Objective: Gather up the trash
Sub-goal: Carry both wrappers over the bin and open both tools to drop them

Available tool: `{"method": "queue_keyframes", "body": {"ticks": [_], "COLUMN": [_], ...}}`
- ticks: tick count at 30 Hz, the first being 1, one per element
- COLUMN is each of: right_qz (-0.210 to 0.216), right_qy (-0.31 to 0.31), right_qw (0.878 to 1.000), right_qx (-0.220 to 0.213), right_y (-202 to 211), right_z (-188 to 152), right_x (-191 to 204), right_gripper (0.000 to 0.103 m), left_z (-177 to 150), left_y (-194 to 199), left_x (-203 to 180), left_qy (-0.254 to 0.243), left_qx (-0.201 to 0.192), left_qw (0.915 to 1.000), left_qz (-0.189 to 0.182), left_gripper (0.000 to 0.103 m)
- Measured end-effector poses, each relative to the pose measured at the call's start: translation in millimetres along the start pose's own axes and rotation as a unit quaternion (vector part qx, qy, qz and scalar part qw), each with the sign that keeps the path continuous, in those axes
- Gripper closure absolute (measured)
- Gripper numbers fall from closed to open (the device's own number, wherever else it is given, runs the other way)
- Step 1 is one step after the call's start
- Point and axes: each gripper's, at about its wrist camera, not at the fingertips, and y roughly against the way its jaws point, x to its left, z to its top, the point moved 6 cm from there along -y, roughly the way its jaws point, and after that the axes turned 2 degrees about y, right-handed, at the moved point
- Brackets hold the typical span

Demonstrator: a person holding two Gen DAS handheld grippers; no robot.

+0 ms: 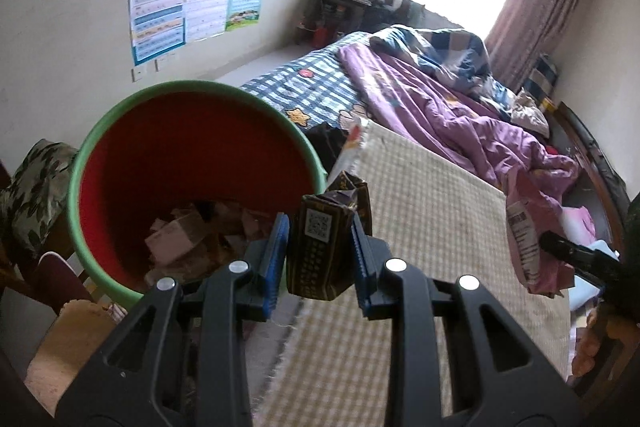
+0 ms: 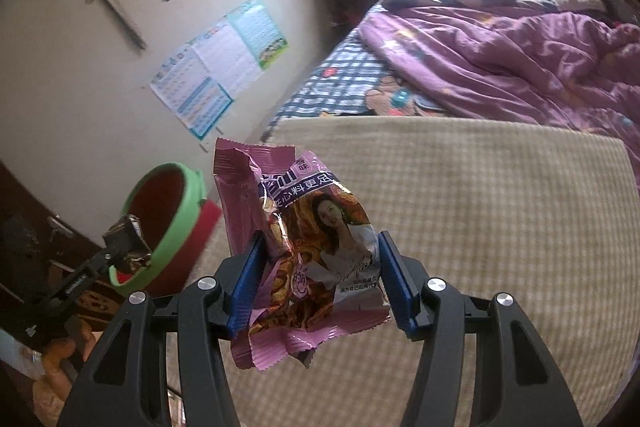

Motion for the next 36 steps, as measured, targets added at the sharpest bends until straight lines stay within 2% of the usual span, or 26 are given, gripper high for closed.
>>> {"method": "queue_keyframes", "body": {"ticks": [16,36], "right_qz": [0.048,0.072], "right_qy": [0.053,0.086], "right_qw": [0.997,0.993], "right_qx": [0.017,0.033], "right_y": [-32.2,-54.0], "right_z": [9.7,8.6], "right_x": [68.6,99.7], "right_gripper": [0.049,0.049], "left_z": [5.9,9.3], "left_y": [9.9,10.5], "left_x": [36.0,53.1], "left_qy": [0.021,0.035], "left_qx": [-0.017,-0.016], "left_qw": [0.9989,0.9978], "left_qz": [0.037,0.054], "left_gripper": [0.075,0.075]}}
